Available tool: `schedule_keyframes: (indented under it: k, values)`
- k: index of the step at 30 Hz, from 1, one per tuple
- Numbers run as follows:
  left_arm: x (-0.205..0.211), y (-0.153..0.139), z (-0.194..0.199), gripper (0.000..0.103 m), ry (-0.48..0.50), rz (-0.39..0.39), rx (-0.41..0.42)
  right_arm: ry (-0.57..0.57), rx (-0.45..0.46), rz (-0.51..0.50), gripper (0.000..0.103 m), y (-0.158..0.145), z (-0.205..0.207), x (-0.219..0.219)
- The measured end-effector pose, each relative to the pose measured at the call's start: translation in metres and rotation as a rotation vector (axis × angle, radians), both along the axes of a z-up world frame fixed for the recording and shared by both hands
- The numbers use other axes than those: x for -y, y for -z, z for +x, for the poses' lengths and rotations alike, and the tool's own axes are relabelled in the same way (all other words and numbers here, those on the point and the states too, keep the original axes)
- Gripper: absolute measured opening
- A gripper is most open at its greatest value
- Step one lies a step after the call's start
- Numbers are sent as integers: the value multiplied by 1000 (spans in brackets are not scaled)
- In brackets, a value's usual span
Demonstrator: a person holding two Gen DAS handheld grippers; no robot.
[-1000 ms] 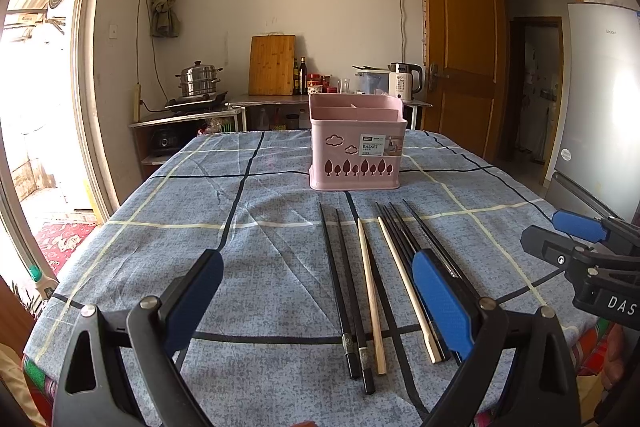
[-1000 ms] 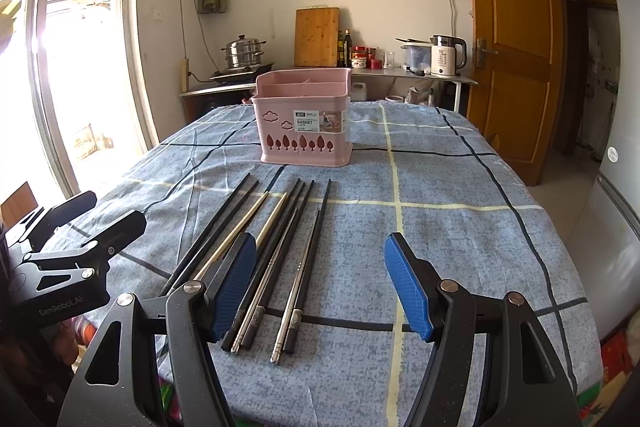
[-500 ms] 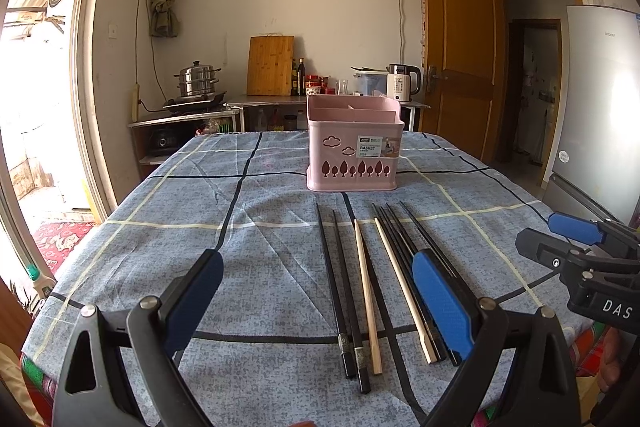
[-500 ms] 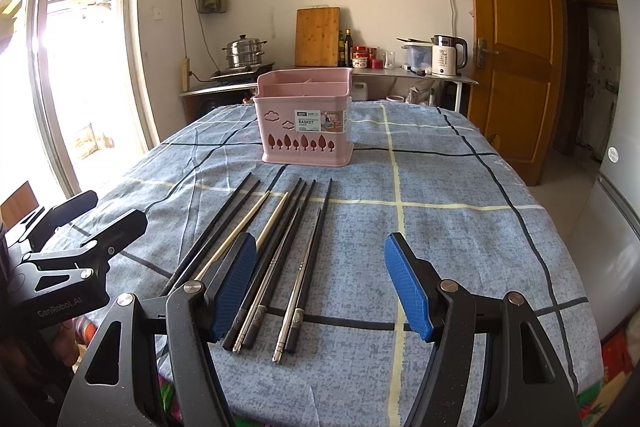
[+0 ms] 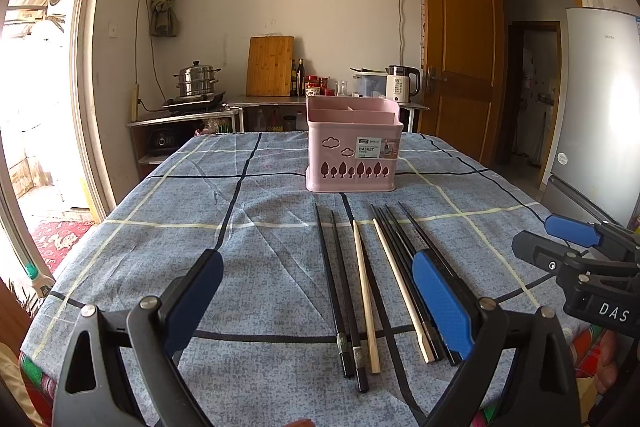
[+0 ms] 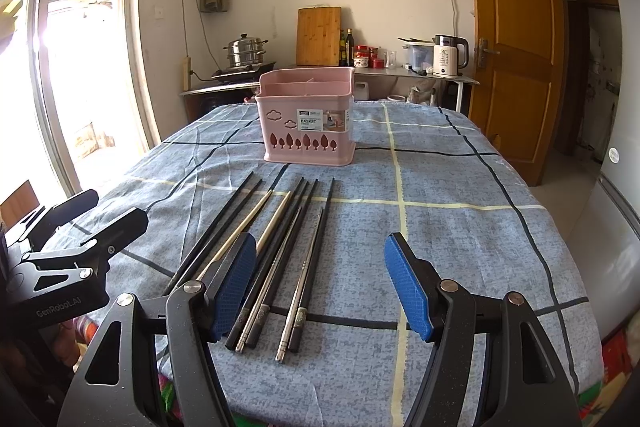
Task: Organize utensils
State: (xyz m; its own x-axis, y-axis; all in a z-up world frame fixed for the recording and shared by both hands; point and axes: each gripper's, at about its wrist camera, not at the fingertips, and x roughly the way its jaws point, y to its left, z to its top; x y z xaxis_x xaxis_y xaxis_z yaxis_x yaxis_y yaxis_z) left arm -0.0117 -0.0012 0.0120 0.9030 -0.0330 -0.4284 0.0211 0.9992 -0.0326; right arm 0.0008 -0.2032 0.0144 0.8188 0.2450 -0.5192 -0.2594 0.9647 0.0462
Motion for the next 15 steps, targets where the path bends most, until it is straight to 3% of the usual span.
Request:
schedule_keyframes:
  k: [15]
  values:
    - [0,1,0,97,2,-3,-1,-4,-2,-1,67,1,0,-1]
